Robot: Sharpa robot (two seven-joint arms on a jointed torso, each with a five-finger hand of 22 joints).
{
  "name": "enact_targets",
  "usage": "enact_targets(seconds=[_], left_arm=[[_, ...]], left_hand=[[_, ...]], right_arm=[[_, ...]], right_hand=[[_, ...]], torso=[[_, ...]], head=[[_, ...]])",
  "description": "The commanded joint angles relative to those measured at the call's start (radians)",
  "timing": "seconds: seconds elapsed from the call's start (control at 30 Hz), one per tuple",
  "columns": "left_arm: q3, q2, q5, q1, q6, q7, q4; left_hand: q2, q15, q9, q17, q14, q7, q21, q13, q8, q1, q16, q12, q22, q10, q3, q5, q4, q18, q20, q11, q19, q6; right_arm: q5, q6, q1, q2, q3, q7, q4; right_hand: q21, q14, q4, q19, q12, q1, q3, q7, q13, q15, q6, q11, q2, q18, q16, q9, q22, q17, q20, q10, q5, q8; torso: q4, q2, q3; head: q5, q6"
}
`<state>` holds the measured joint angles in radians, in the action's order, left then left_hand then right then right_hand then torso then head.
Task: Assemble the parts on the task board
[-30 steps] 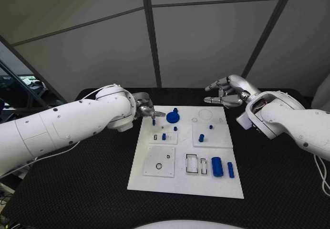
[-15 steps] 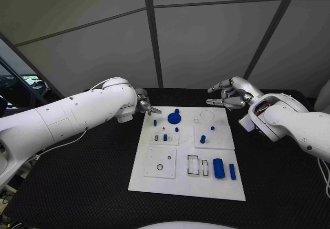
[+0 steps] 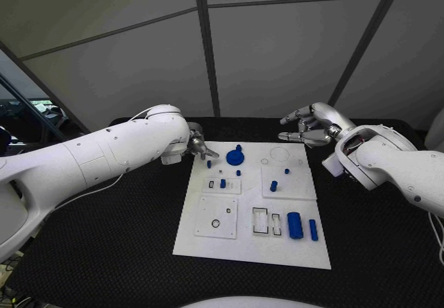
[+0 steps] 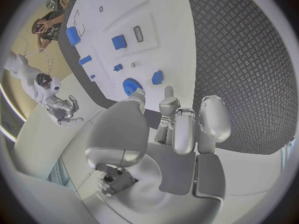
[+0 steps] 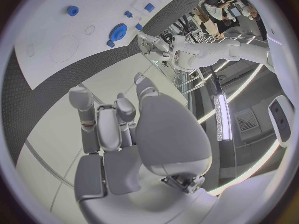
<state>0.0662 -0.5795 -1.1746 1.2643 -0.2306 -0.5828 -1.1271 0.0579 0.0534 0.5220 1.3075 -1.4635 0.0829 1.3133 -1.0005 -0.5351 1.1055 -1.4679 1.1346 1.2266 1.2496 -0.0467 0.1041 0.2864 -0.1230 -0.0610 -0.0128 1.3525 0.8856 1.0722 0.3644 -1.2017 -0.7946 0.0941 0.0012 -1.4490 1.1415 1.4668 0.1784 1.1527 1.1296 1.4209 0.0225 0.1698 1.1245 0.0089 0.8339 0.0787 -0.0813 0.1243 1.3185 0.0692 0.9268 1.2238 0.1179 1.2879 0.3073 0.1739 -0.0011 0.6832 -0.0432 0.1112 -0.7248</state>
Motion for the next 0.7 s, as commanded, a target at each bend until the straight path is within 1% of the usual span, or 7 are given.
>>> enact_targets(seconds=[0.03,0.23,0.37,0.5,0.7], left_arm=[[0.000,0.005,-0.006,0.002,-0.041,0.012,0.006],[-0.001,0.011,-0.006,0.002,-0.058,0.016,0.013],[-0.006,0.014,-0.006,0.002,-0.069,0.018,0.015],[-0.010,0.018,-0.006,0.001,-0.076,0.021,0.018],[-0.012,0.019,-0.006,0.000,-0.081,0.022,0.020]], left_hand=[[-0.006,-0.003,-0.003,0.110,-0.066,-0.001,0.004,0.000,0.005,0.009,-0.005,0.006,0.001,0.006,0.007,0.007,0.000,0.040,-0.001,0.003,0.006,0.010],[-0.008,-0.002,-0.004,0.108,-0.065,-0.002,0.002,0.003,0.006,0.013,-0.003,0.005,0.000,0.004,0.008,0.007,-0.002,0.040,-0.001,0.004,0.005,0.013],[-0.010,-0.002,-0.006,0.107,-0.065,-0.002,0.003,0.003,0.007,0.018,-0.003,0.005,0.002,0.004,0.009,0.007,-0.003,0.040,0.000,0.004,0.006,0.015],[-0.022,-0.001,-0.011,0.108,-0.065,-0.004,0.003,0.003,0.010,0.036,-0.003,0.005,0.003,0.004,0.007,0.007,-0.006,0.040,0.001,0.005,0.006,0.022],[-0.039,0.001,-0.017,0.109,-0.065,-0.007,0.003,0.005,0.012,0.058,-0.004,0.004,0.006,0.003,0.002,0.007,-0.009,0.040,0.002,0.008,0.007,0.035]], right_arm=[[0.006,-0.004,-0.002,0.002,0.001,0.000,-0.001],[0.006,-0.005,-0.002,0.004,0.001,0.000,0.000],[0.006,-0.005,-0.002,0.006,0.001,0.001,0.001],[0.006,-0.006,-0.002,0.007,0.001,0.001,0.002],[0.006,-0.007,-0.002,0.007,0.001,0.001,0.002]], right_hand=[[-0.006,0.012,0.007,-0.005,0.002,-0.008,-0.002,0.000,-0.002,-0.005,-0.007,0.001,-0.001,0.012,-0.004,-0.001,0.000,0.001,-0.004,-0.010,0.006,0.007],[-0.006,0.012,0.007,-0.005,0.002,-0.008,-0.002,0.000,-0.002,-0.005,-0.007,0.001,-0.001,0.012,-0.004,-0.001,0.000,0.001,-0.004,-0.010,0.007,0.007],[-0.006,0.012,0.007,-0.005,0.003,-0.008,-0.001,0.000,-0.002,-0.005,-0.007,0.001,-0.001,0.012,-0.004,-0.001,0.000,0.001,-0.004,-0.010,0.008,0.007],[-0.006,0.012,0.007,-0.005,0.003,-0.008,-0.001,0.000,-0.002,-0.005,-0.007,0.001,-0.001,0.012,-0.004,-0.001,0.000,0.001,-0.004,-0.010,0.008,0.007],[-0.006,0.013,0.007,-0.005,0.004,-0.006,0.000,0.000,-0.001,-0.005,-0.007,0.001,0.000,0.012,-0.004,-0.001,0.000,0.002,-0.004,-0.009,0.010,0.007]], torso=[[0.0019,-0.001,0.0003],[0.0026,-0.002,0.0001],[0.0018,-0.002,-0.0002],[0.0010,-0.001,-0.0002],[0.0018,-0.002,-0.0006]], head=[[-0.004,0.003],[-0.005,-0.001],[-0.003,-0.002],[-0.003,-0.002],[-0.004,-0.005]])
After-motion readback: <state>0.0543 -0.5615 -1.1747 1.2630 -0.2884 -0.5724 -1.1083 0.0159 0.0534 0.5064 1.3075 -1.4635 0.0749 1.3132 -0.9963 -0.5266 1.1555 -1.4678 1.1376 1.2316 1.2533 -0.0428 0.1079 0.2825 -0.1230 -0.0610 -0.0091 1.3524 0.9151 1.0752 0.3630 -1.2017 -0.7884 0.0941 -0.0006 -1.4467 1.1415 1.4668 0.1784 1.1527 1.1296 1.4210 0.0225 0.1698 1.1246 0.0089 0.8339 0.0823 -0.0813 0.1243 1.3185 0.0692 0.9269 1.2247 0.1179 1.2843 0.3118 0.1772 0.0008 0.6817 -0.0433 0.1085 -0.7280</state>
